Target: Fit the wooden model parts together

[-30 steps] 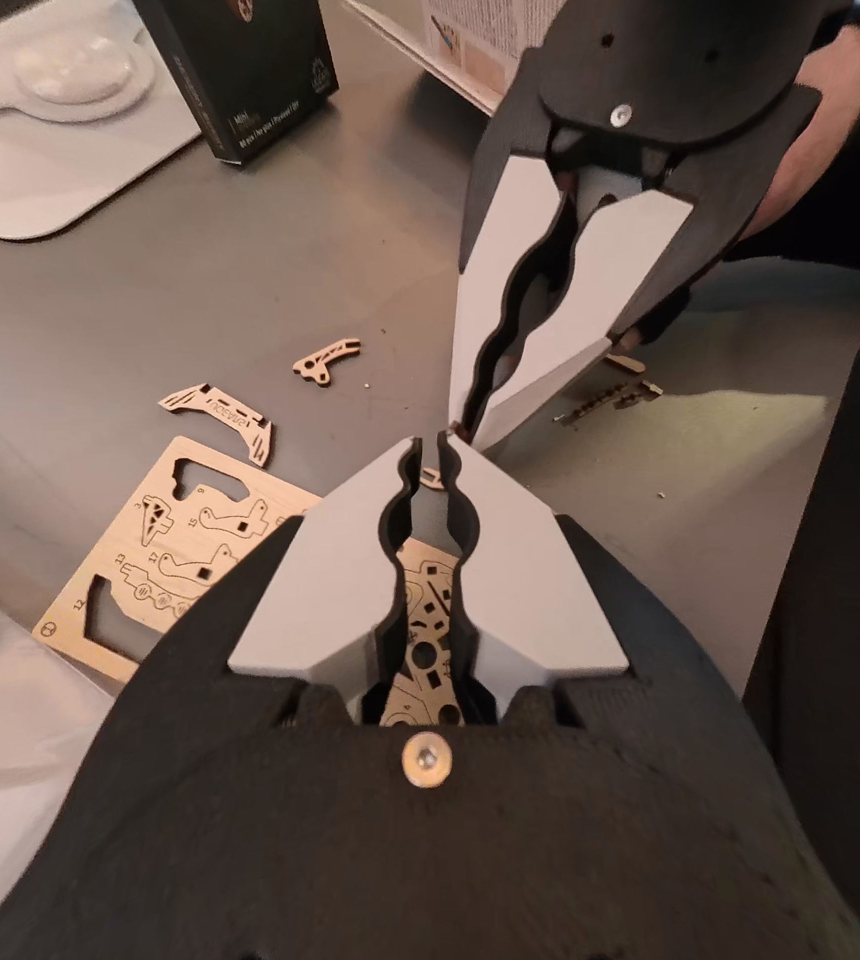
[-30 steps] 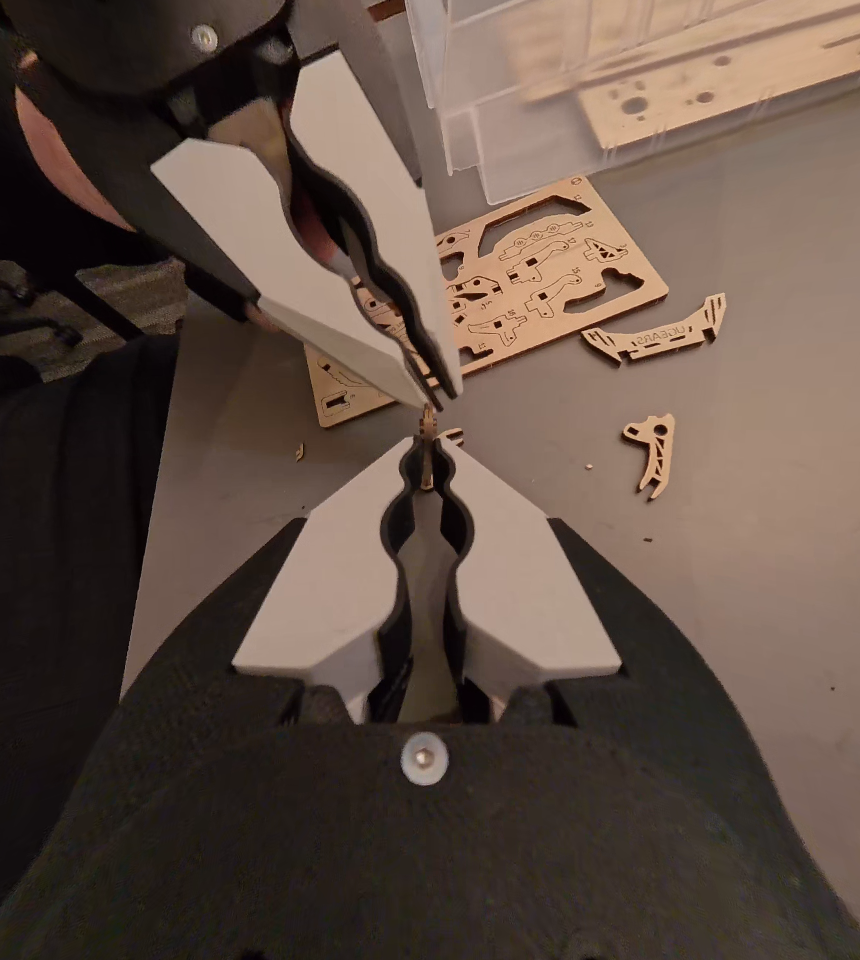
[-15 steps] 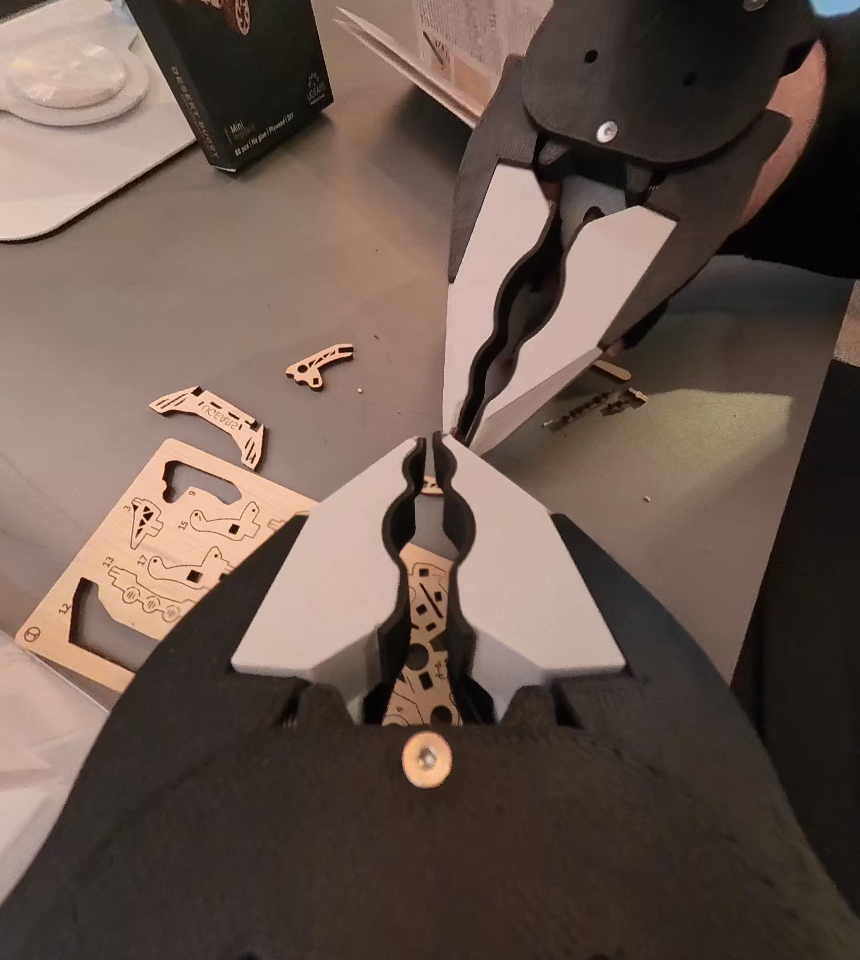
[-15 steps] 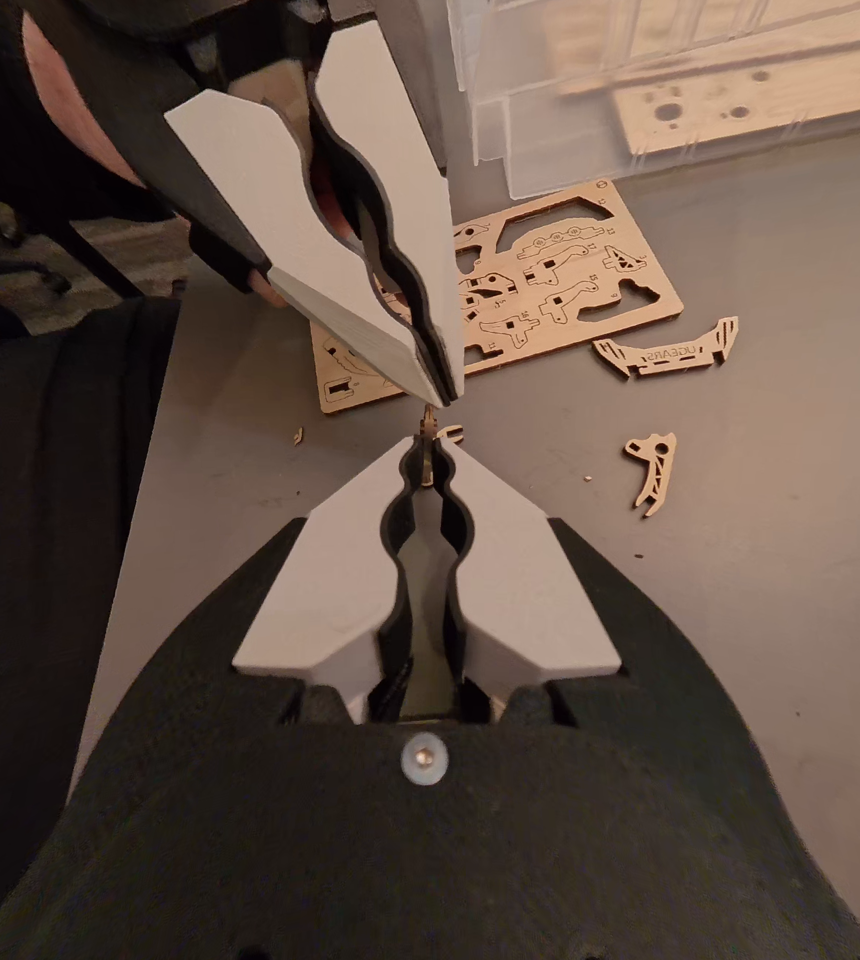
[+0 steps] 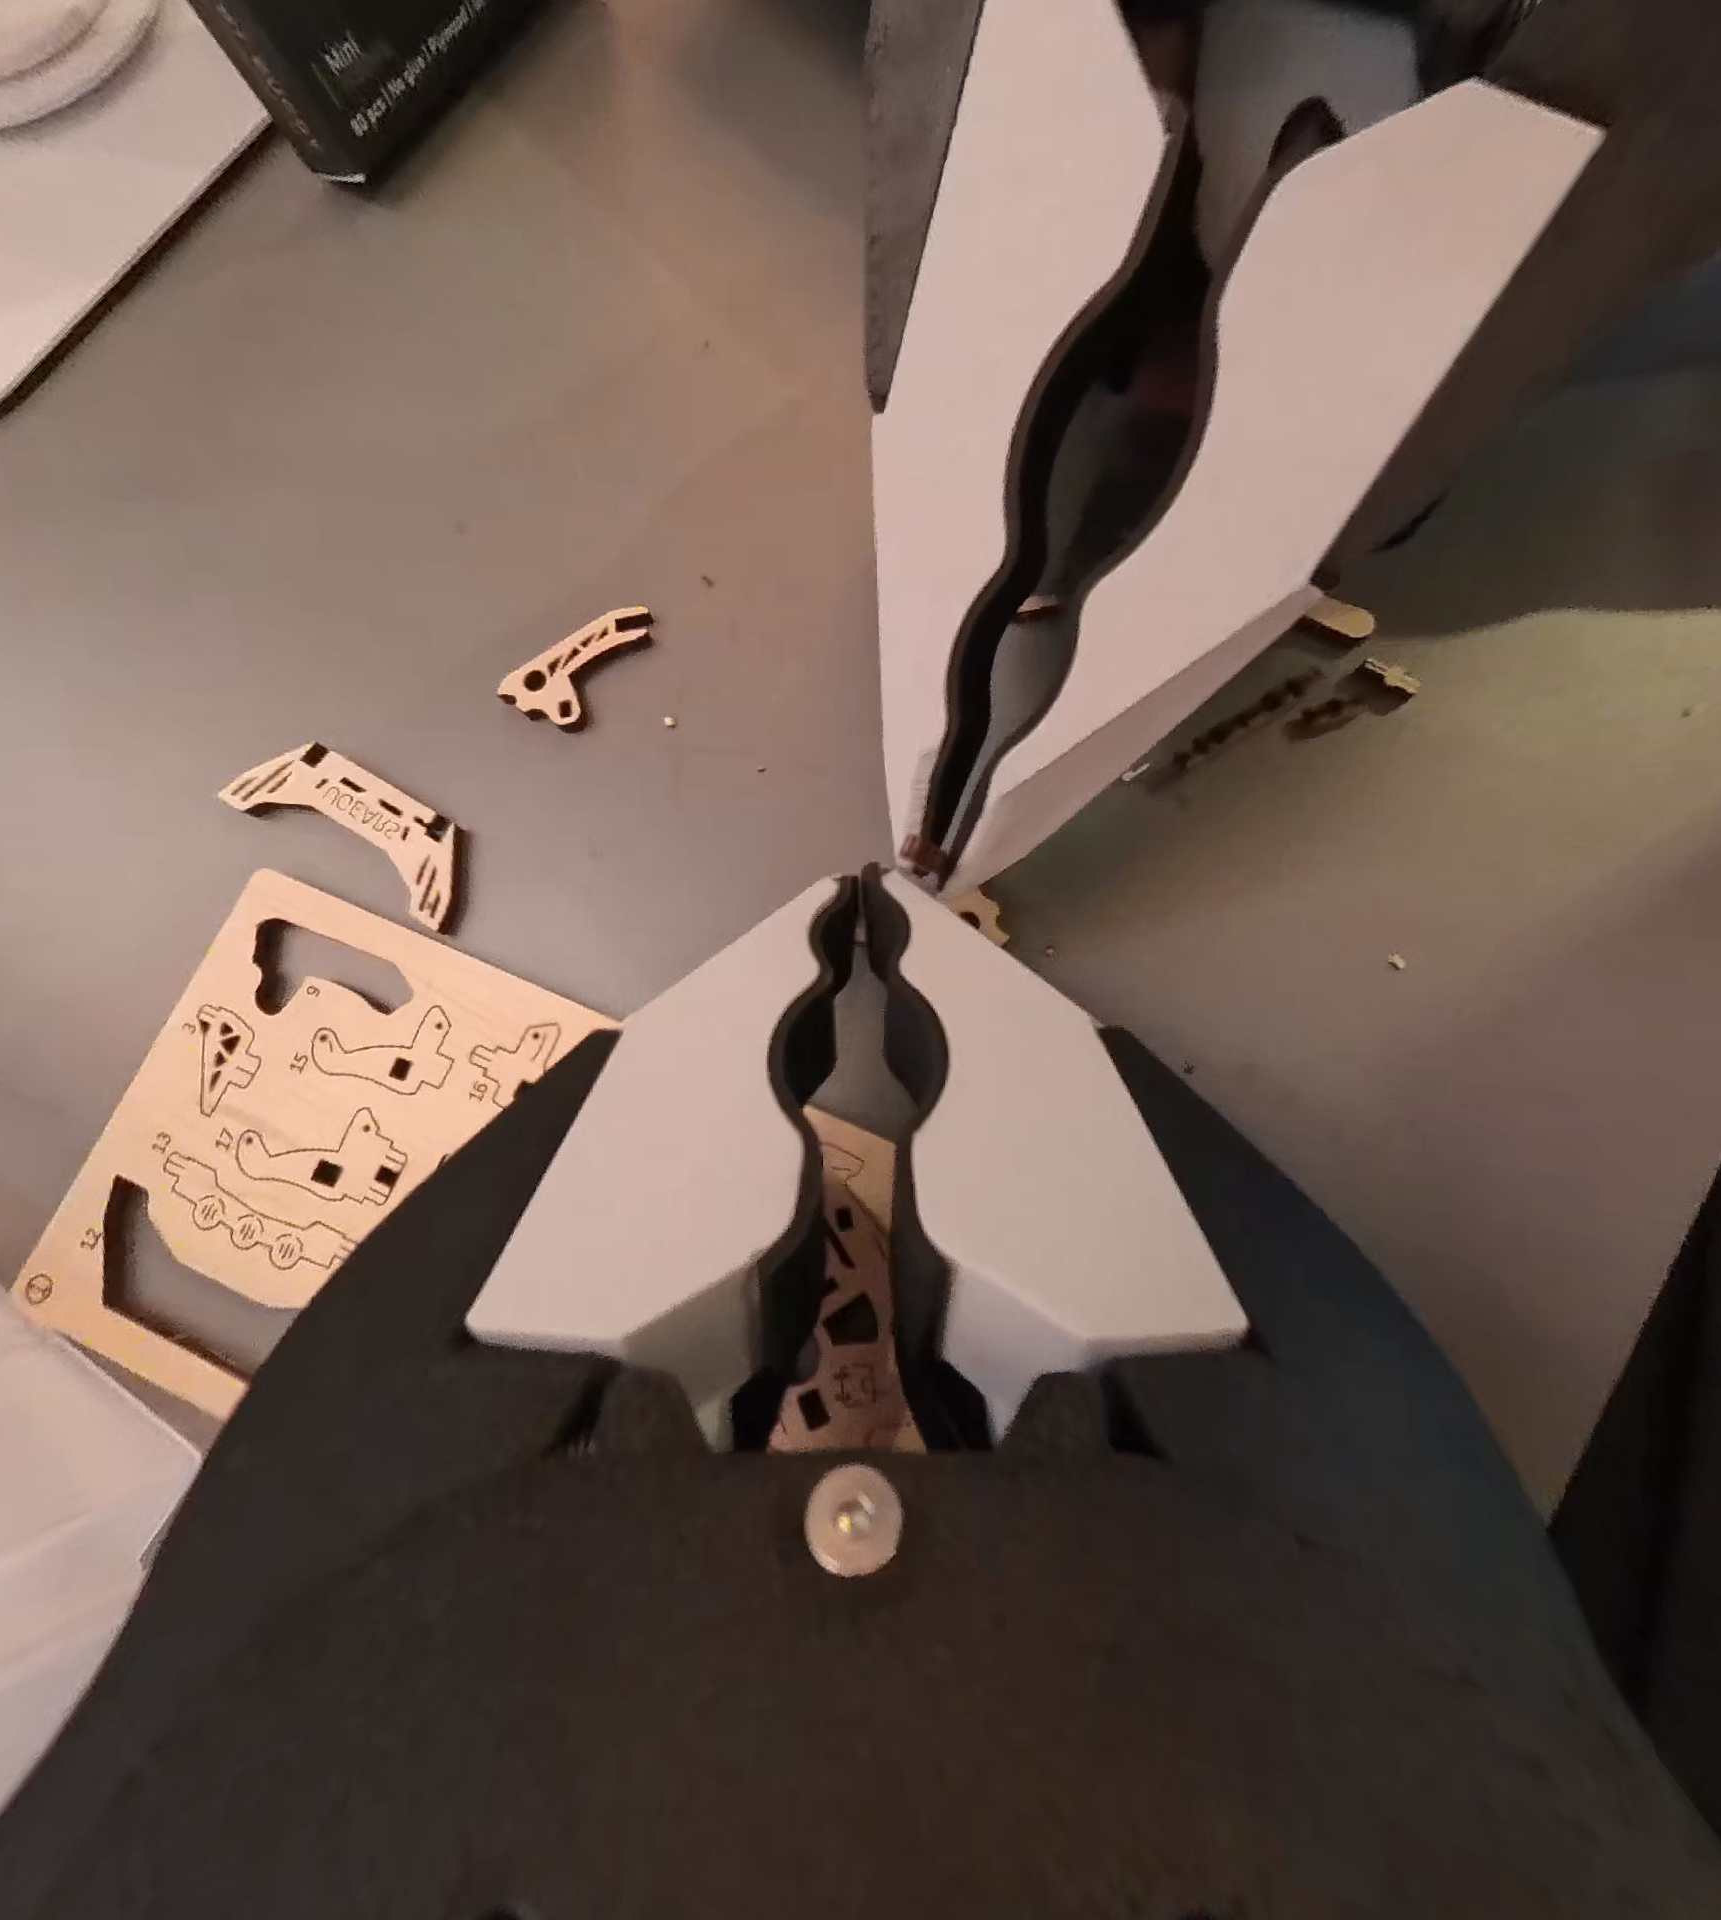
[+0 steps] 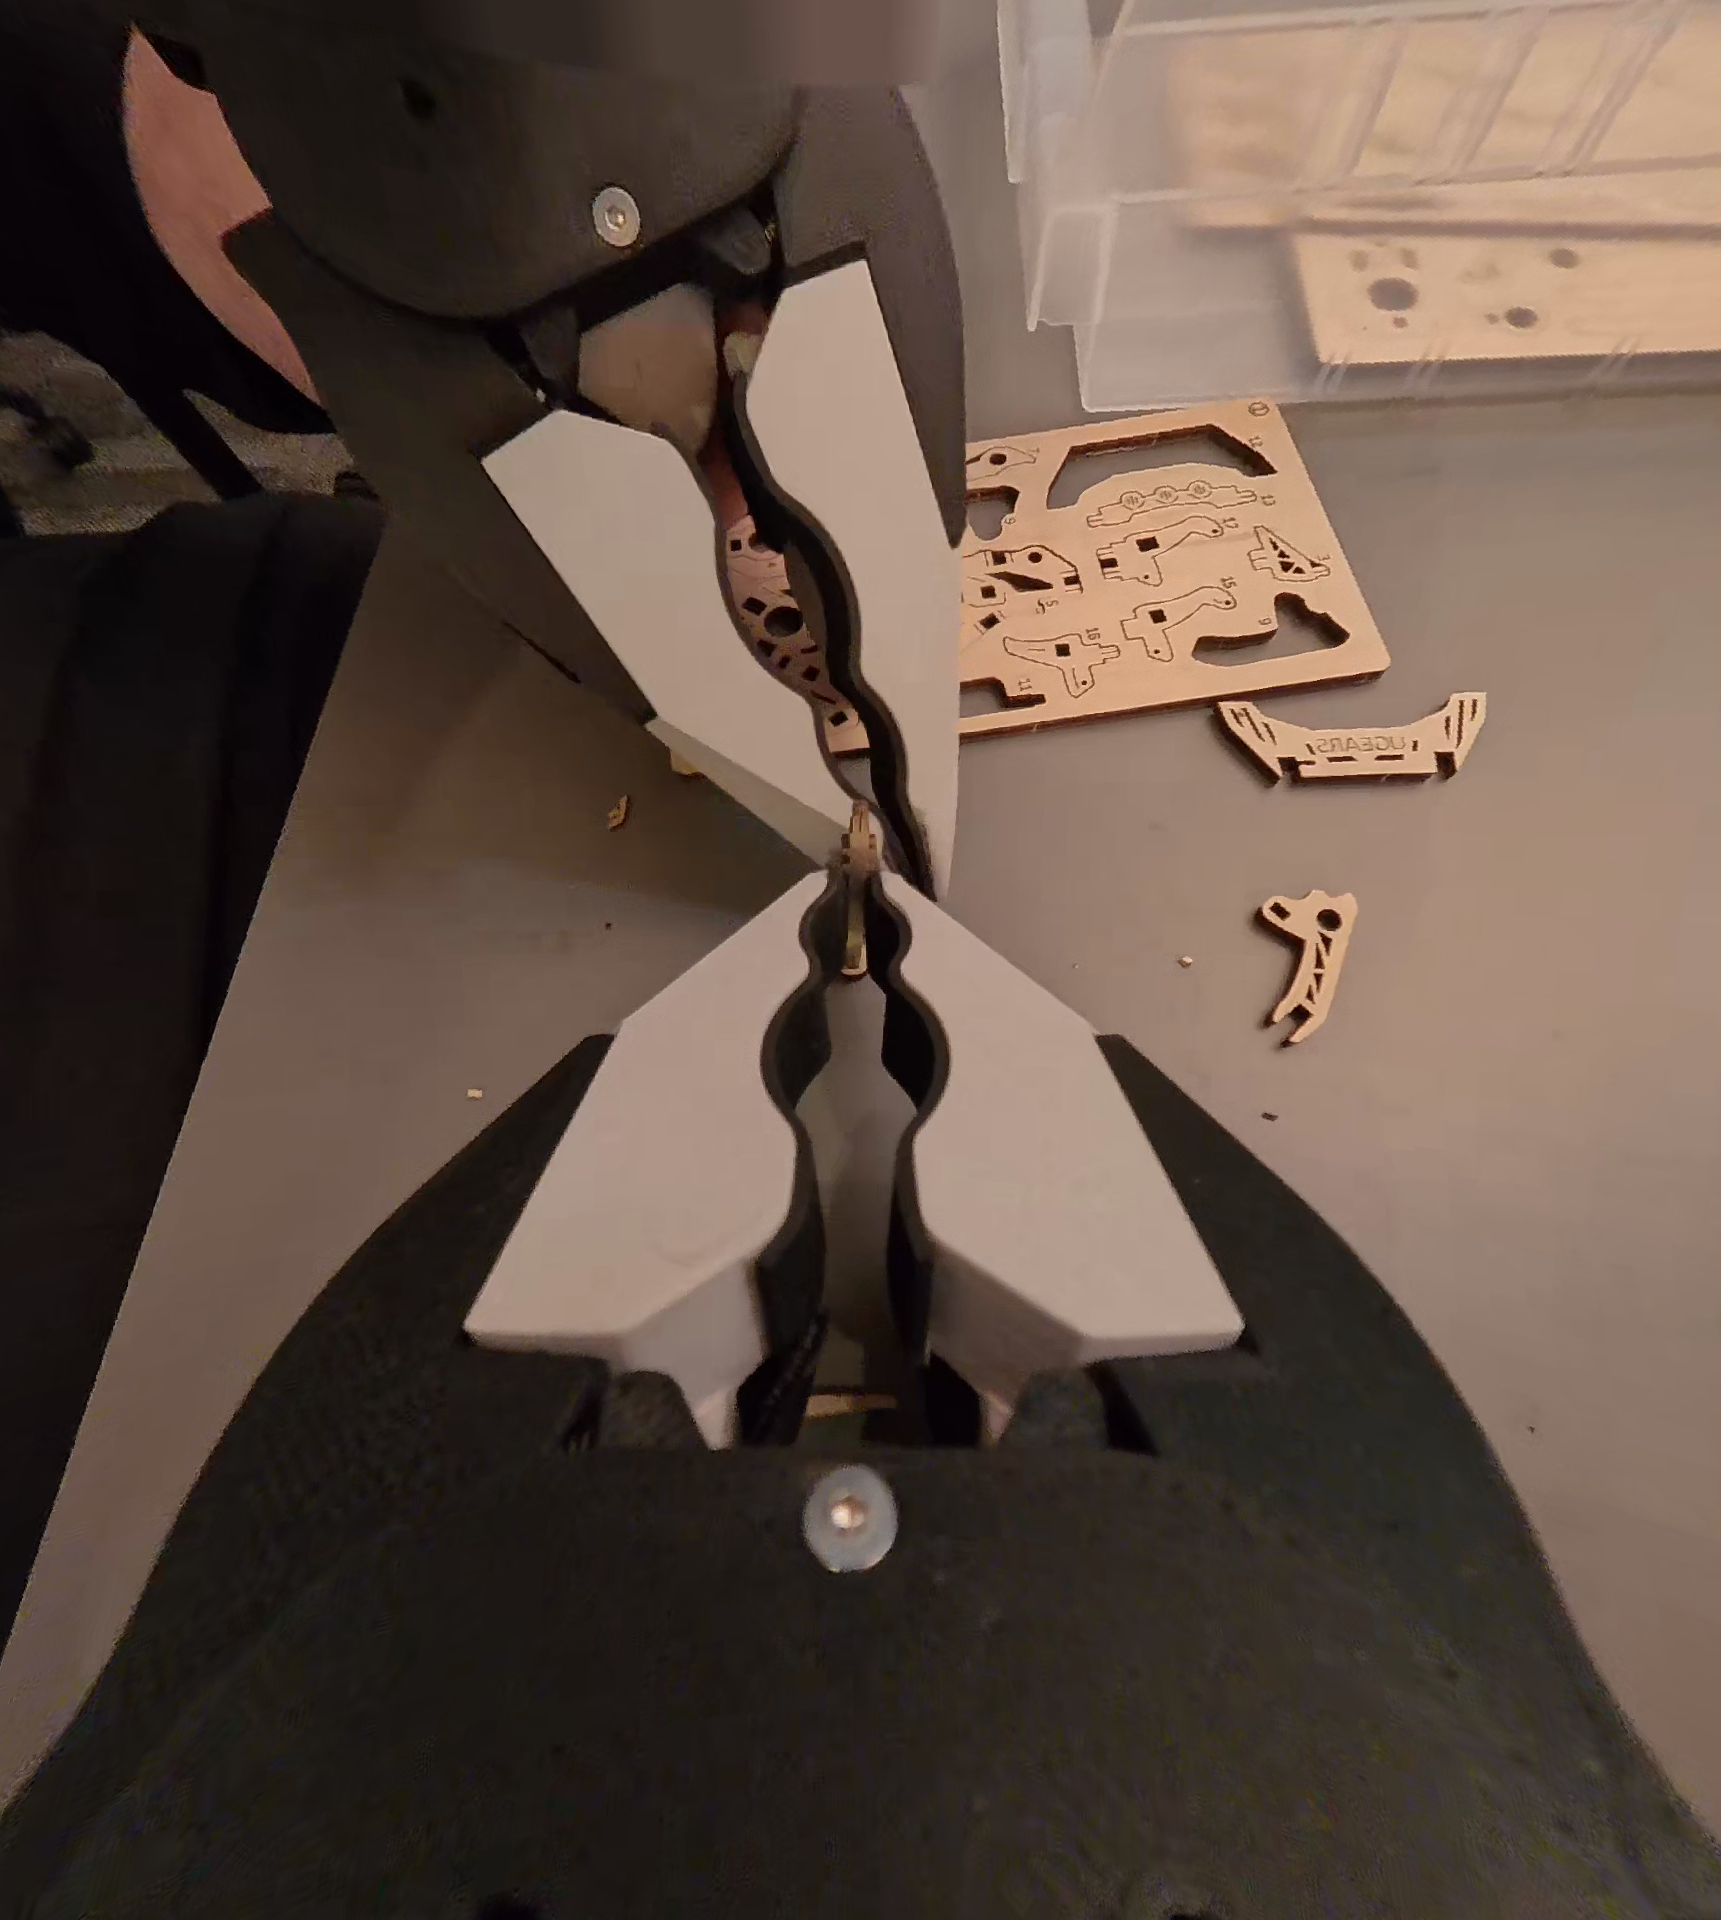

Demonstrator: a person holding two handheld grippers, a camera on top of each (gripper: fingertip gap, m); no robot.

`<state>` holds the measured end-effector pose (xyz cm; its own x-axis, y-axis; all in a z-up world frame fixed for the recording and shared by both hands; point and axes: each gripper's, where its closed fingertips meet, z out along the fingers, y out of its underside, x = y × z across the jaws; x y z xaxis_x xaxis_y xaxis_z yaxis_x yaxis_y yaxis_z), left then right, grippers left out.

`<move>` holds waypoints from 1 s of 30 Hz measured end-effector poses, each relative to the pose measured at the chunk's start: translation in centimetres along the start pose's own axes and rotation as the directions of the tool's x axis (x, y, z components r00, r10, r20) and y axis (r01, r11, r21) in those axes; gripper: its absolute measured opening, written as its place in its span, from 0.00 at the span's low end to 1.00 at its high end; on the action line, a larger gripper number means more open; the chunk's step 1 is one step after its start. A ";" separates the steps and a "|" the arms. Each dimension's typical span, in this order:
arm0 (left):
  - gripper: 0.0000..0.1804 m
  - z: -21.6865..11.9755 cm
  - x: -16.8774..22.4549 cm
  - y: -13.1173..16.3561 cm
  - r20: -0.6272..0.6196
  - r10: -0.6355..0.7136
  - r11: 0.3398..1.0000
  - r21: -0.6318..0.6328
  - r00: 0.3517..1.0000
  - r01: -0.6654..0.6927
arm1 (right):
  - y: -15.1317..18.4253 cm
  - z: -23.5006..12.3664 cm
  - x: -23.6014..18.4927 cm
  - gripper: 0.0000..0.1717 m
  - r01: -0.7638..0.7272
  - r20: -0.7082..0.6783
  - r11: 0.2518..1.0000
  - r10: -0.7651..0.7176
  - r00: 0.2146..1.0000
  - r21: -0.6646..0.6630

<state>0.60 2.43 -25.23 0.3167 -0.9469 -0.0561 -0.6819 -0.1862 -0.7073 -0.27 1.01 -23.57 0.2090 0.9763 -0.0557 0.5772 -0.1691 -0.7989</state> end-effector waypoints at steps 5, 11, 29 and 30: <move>0.00 0.1 -0.1 0.0 -0.022 0.004 1.000 0.002 1.000 -0.004 | 0.1 -0.1 -0.1 0.01 0.033 -0.001 0.999 -0.033 0.999 -0.012; 0.00 0.2 0.0 -0.1 -0.031 0.038 0.999 -0.017 0.999 -0.039 | 0.3 -0.4 -0.1 0.01 0.005 -0.001 1.000 -0.005 1.000 0.009; 0.00 0.2 0.1 -0.1 -0.042 0.048 0.999 -0.007 0.998 -0.049 | 0.6 -0.7 0.0 0.01 0.028 -0.057 1.000 -0.027 0.998 0.015; 0.00 0.2 0.1 -0.1 -0.041 0.050 0.999 -0.008 0.998 -0.050 | 0.6 -0.7 -0.1 0.01 0.031 -0.059 0.999 -0.030 0.998 0.014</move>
<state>0.84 2.43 -25.33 0.2549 -0.9650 -0.0620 -0.7023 -0.1407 -0.6978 0.61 0.77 -23.63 0.2378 0.9713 0.0043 0.5722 -0.1365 -0.8087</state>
